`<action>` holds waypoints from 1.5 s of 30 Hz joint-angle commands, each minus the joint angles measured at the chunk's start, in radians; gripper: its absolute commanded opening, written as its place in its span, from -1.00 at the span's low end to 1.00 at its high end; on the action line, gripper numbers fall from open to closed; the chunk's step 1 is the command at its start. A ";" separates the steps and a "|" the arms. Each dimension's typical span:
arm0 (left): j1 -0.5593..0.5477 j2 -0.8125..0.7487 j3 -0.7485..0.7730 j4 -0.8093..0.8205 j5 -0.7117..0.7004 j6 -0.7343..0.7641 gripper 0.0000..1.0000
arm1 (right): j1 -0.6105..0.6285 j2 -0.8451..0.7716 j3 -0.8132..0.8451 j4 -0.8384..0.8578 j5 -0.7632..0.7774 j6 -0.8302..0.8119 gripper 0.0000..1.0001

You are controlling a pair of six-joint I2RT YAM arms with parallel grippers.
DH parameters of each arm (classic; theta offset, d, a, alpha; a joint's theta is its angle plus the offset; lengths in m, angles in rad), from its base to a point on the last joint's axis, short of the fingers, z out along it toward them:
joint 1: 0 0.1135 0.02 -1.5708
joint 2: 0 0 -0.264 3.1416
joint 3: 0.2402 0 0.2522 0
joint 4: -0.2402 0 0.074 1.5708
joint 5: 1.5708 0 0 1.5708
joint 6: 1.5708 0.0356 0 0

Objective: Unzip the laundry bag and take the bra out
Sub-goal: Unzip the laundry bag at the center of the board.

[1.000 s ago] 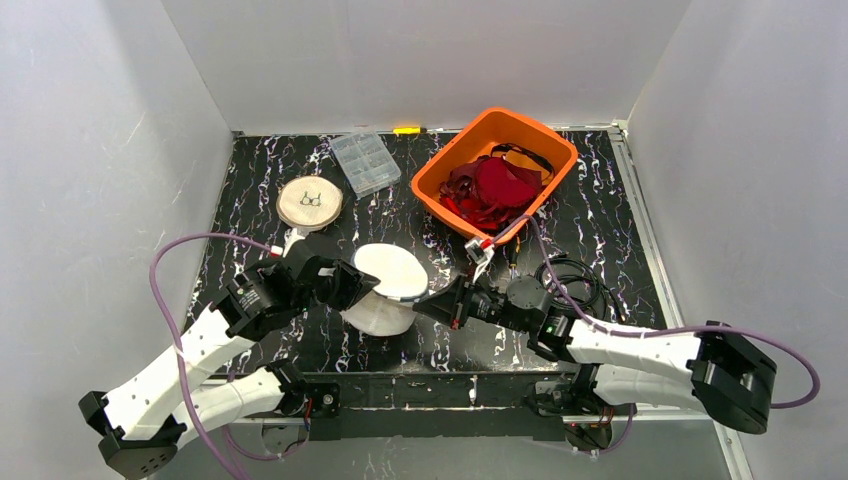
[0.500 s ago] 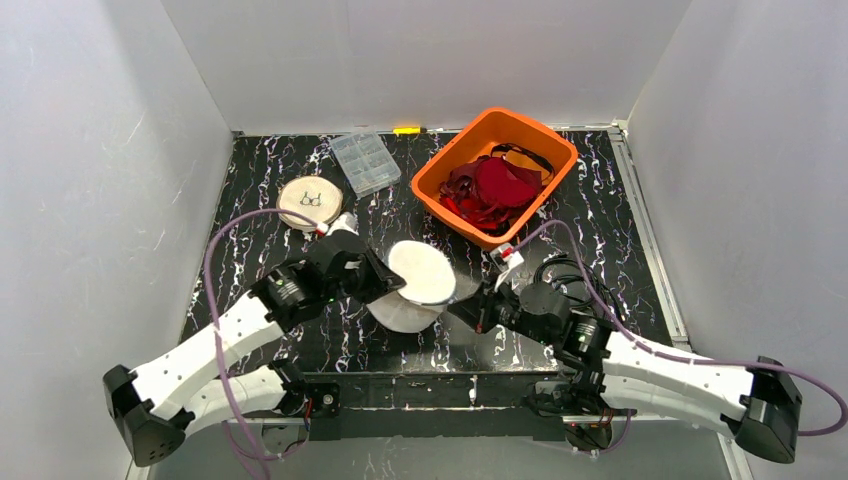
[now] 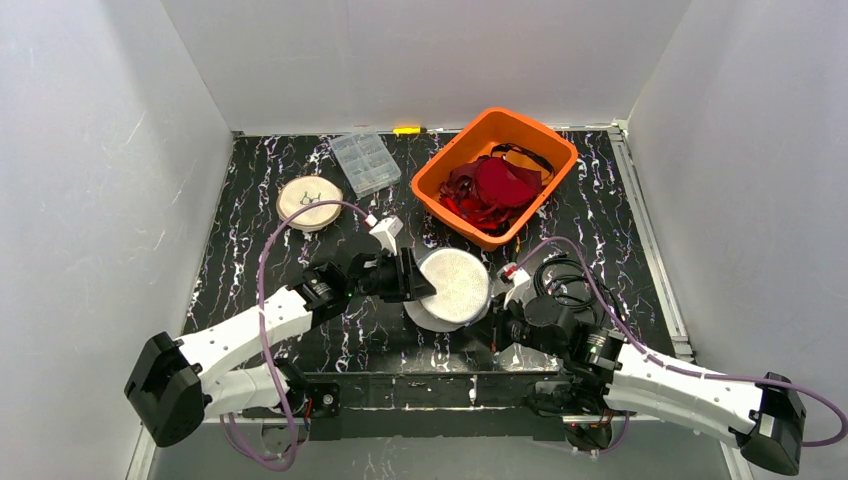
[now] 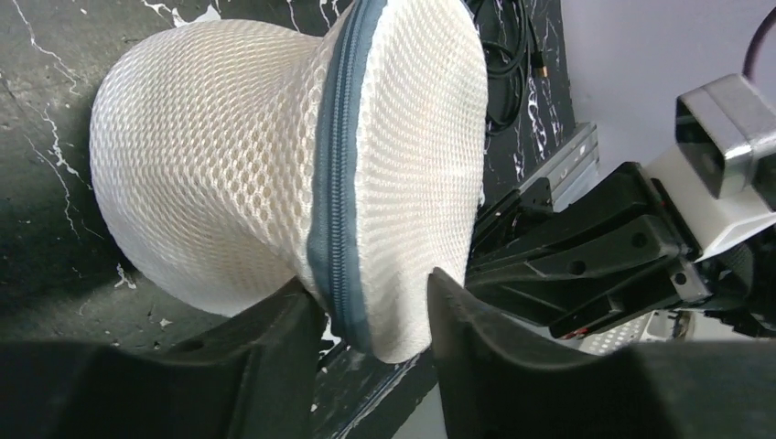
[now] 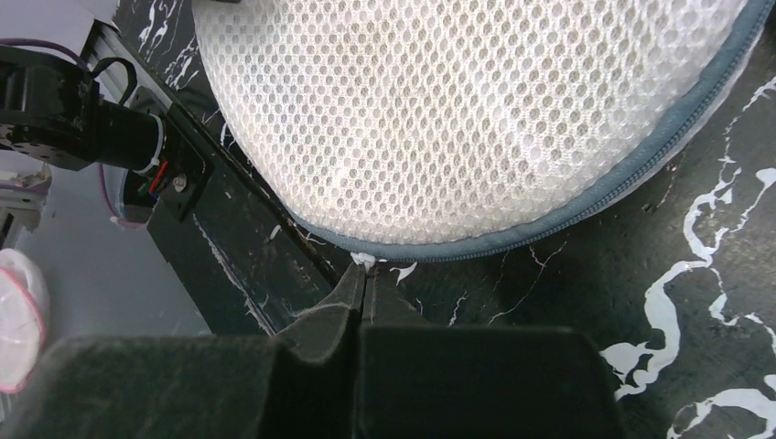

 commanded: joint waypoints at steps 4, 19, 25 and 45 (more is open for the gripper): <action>0.010 -0.117 -0.073 0.026 -0.043 -0.022 0.43 | 0.019 0.067 -0.034 0.162 -0.010 0.085 -0.97; -0.142 -0.519 -0.284 -0.115 -0.198 -0.436 0.97 | 0.158 0.243 0.054 0.282 0.112 0.105 -0.97; -0.246 -0.525 -0.289 -0.197 -0.292 -0.501 0.92 | 0.206 0.364 0.111 0.369 0.137 0.071 -0.97; -0.286 -0.424 -0.278 -0.252 -0.579 -0.624 -0.49 | 0.299 0.519 0.208 0.477 0.160 -0.004 -0.97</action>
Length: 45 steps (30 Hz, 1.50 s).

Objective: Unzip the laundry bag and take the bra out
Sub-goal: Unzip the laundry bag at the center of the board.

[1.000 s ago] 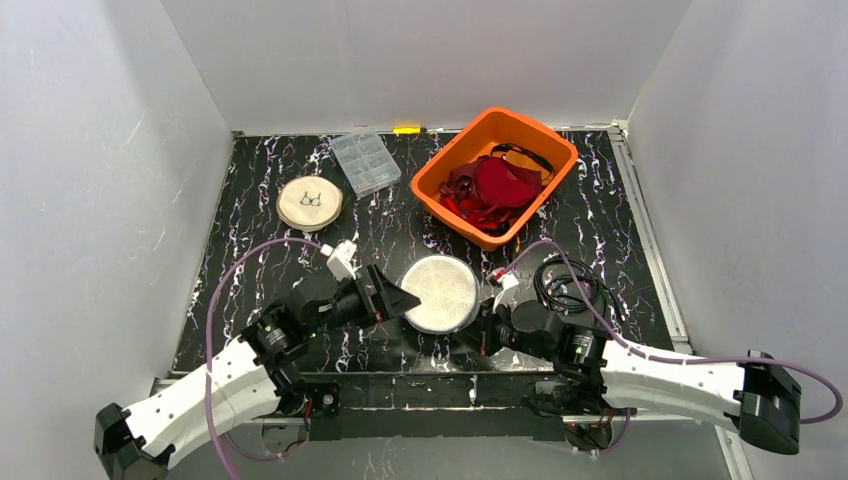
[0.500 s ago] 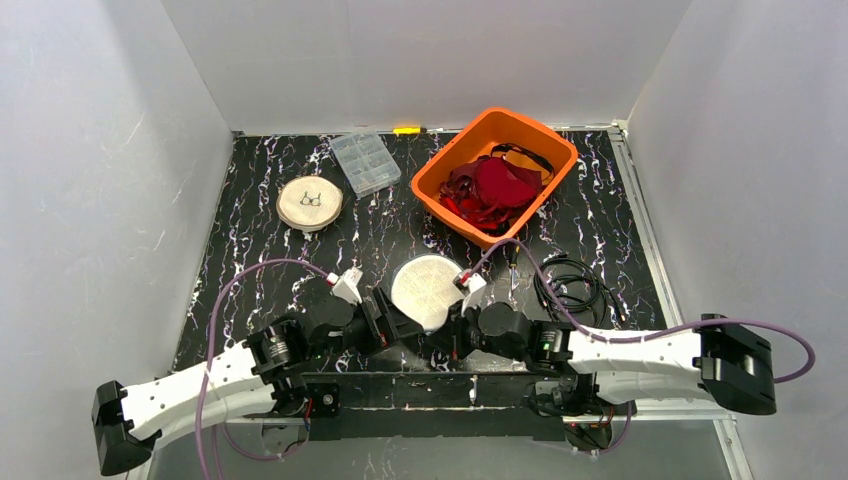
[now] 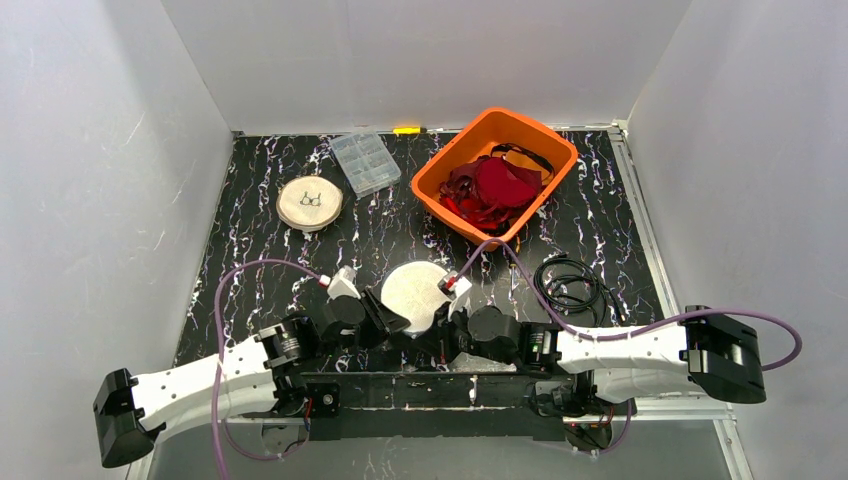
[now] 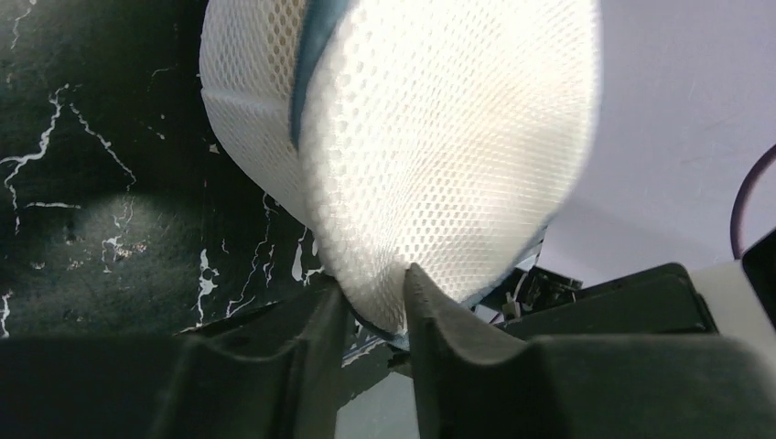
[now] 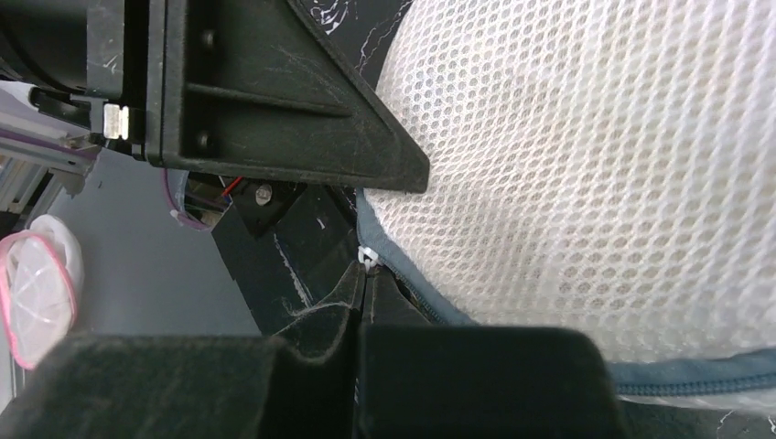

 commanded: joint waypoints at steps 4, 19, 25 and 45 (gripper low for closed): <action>-0.005 -0.040 0.036 -0.148 -0.162 -0.022 -0.84 | 0.030 -0.028 0.046 0.013 0.066 -0.031 -0.97; 0.000 -0.087 0.077 -0.166 -0.153 0.211 -1.00 | 0.035 -0.280 -0.003 -0.384 0.333 0.034 -0.97; 0.070 -0.051 0.137 -0.042 0.002 0.527 -1.00 | 0.035 -0.397 -0.019 -0.490 0.279 -0.034 -0.97; 0.383 0.476 0.288 0.242 0.590 0.627 0.11 | 0.044 -0.285 -0.083 -0.216 0.204 0.012 -0.97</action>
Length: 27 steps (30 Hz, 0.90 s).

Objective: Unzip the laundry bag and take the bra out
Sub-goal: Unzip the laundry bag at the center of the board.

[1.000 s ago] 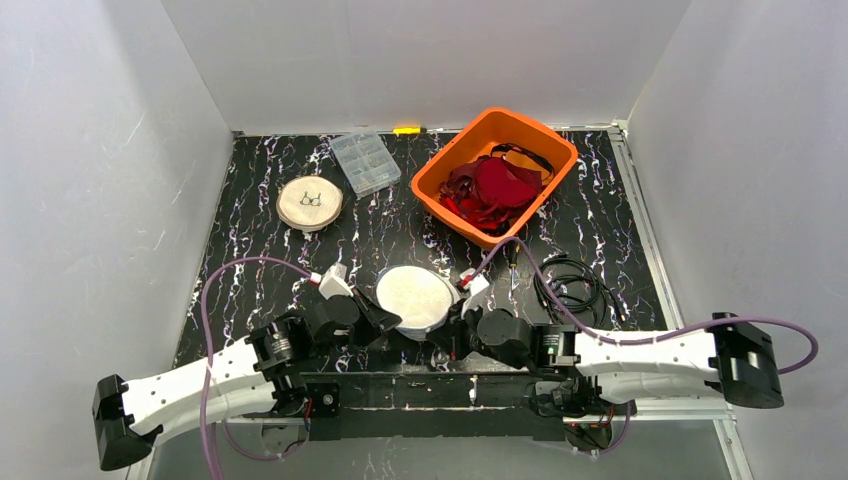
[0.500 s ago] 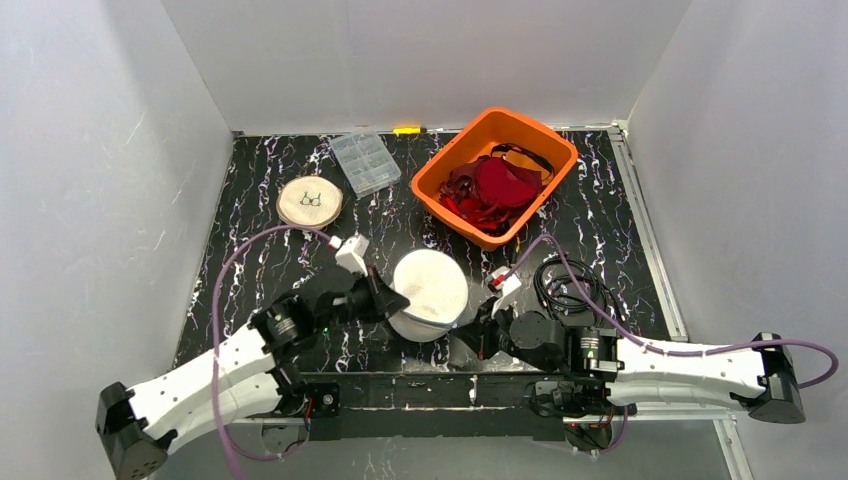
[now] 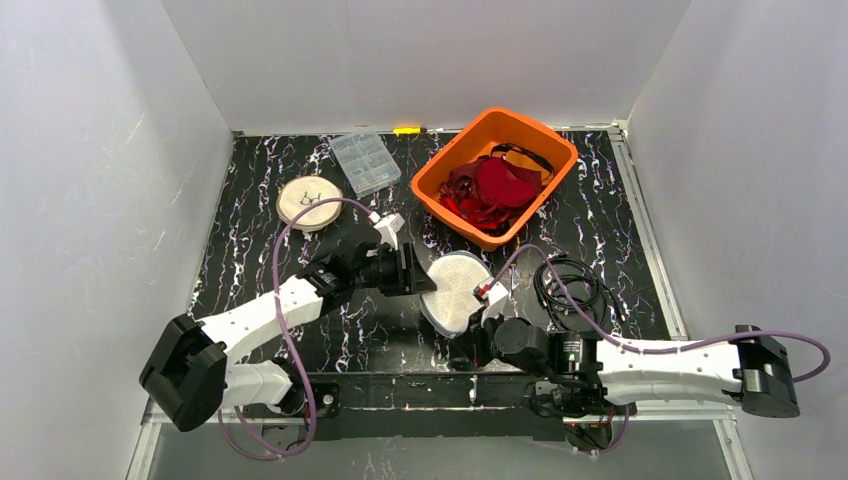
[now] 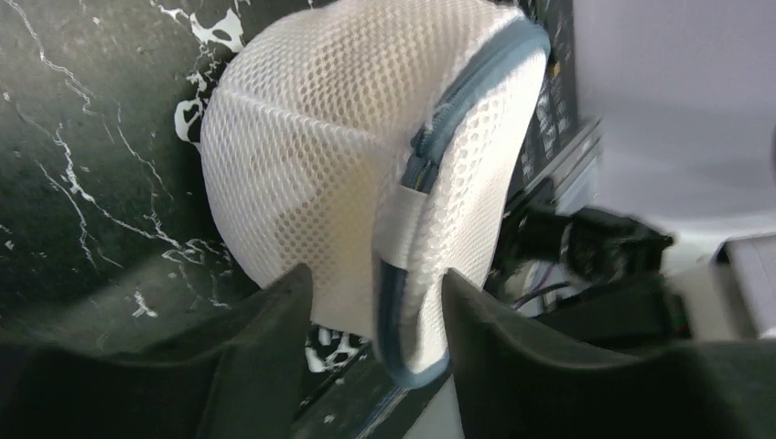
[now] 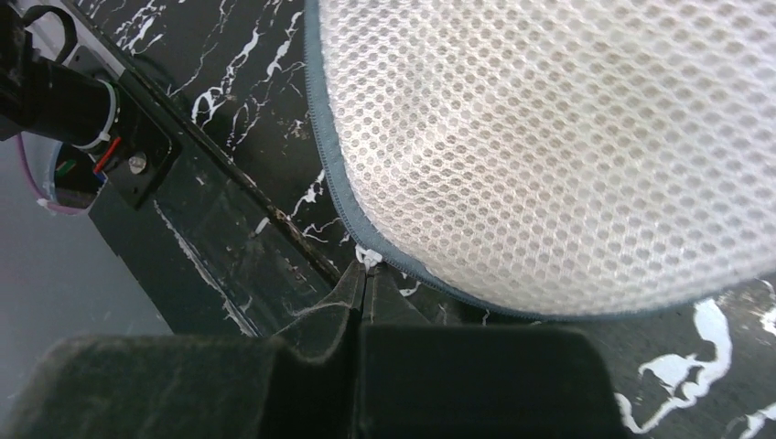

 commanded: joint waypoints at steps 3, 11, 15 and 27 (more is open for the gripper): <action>0.013 -0.187 -0.058 -0.101 -0.044 -0.072 0.52 | 0.010 0.101 0.058 0.175 0.007 0.008 -0.97; -0.013 -0.655 -0.218 -0.376 -0.162 -0.286 0.83 | 0.011 0.212 0.139 0.238 -0.025 -0.010 -0.97; -0.043 -0.735 -0.282 -0.338 -0.200 -0.401 0.76 | 0.012 0.291 0.173 0.304 -0.040 -0.010 -0.97; -0.127 -0.509 -0.273 -0.158 -0.277 -0.436 0.39 | 0.013 0.381 0.214 0.349 -0.044 -0.005 -0.97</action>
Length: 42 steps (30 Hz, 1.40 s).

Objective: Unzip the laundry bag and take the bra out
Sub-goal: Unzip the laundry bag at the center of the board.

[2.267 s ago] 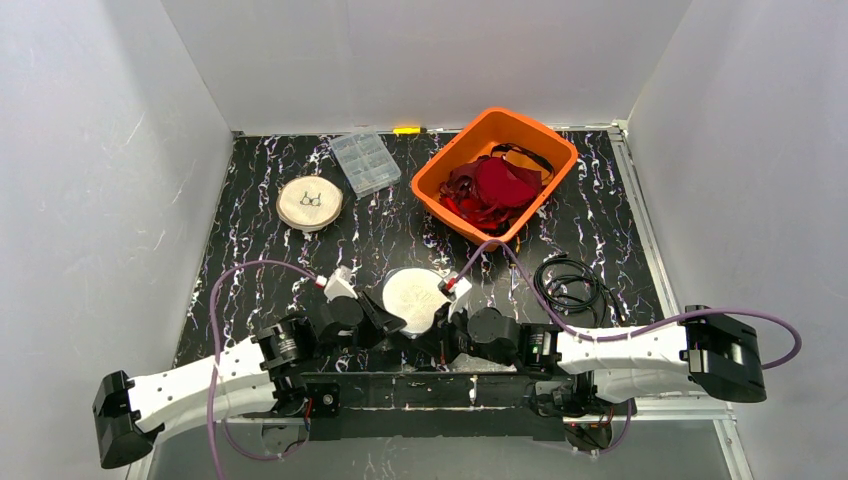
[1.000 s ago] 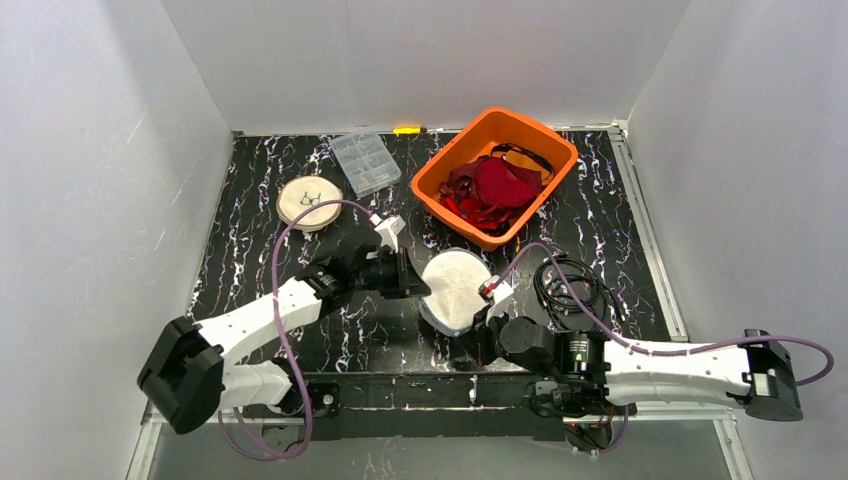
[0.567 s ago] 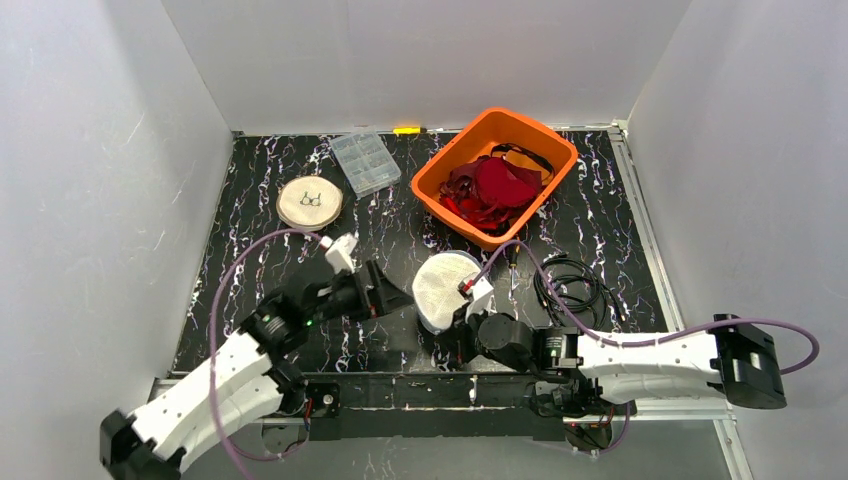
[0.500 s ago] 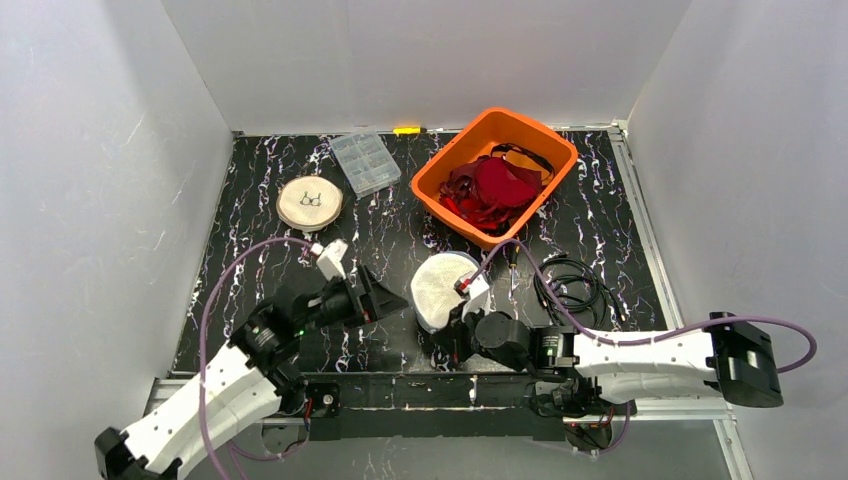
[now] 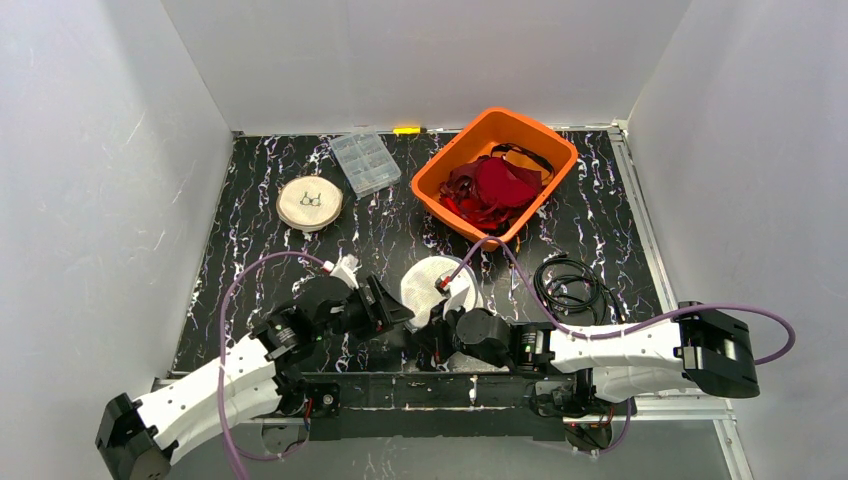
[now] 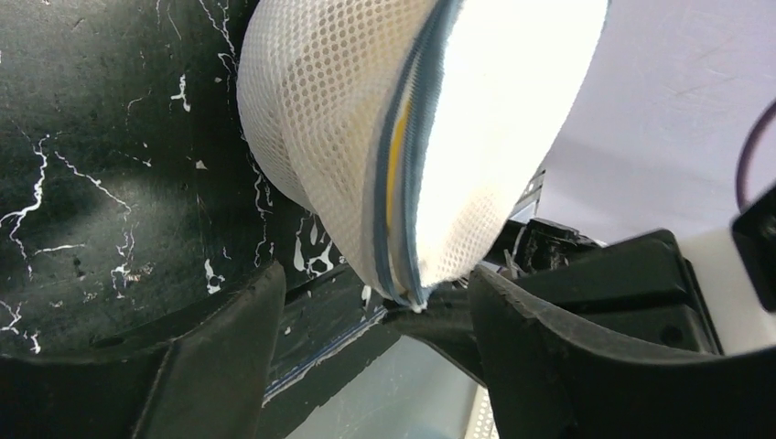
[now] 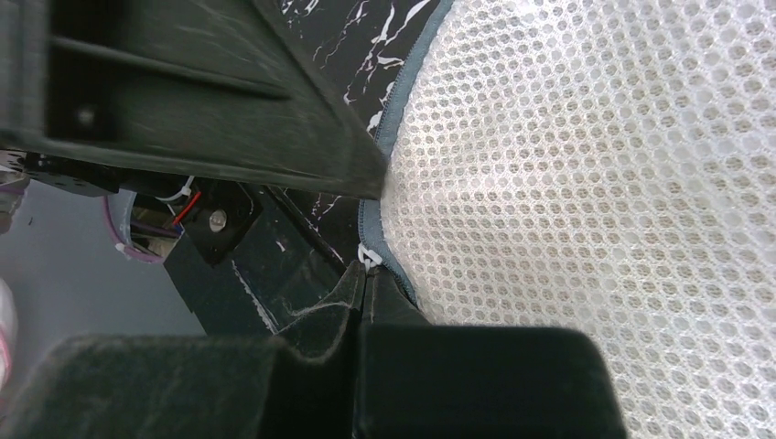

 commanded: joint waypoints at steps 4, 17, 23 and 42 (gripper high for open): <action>-0.017 0.103 0.022 0.052 -0.067 -0.040 0.06 | 0.008 0.001 0.050 0.056 0.011 -0.001 -0.97; -0.016 0.102 0.081 -0.061 -0.163 -0.002 -1.00 | 0.016 -0.087 0.033 -0.069 0.063 0.004 -0.97; -0.015 0.116 0.134 -0.103 -0.164 0.080 -1.00 | 0.017 -0.210 0.011 -0.251 0.179 0.029 -0.97; 0.192 0.577 0.379 0.047 0.344 0.486 -1.00 | 0.015 -0.356 -0.098 -0.257 0.137 0.005 -0.97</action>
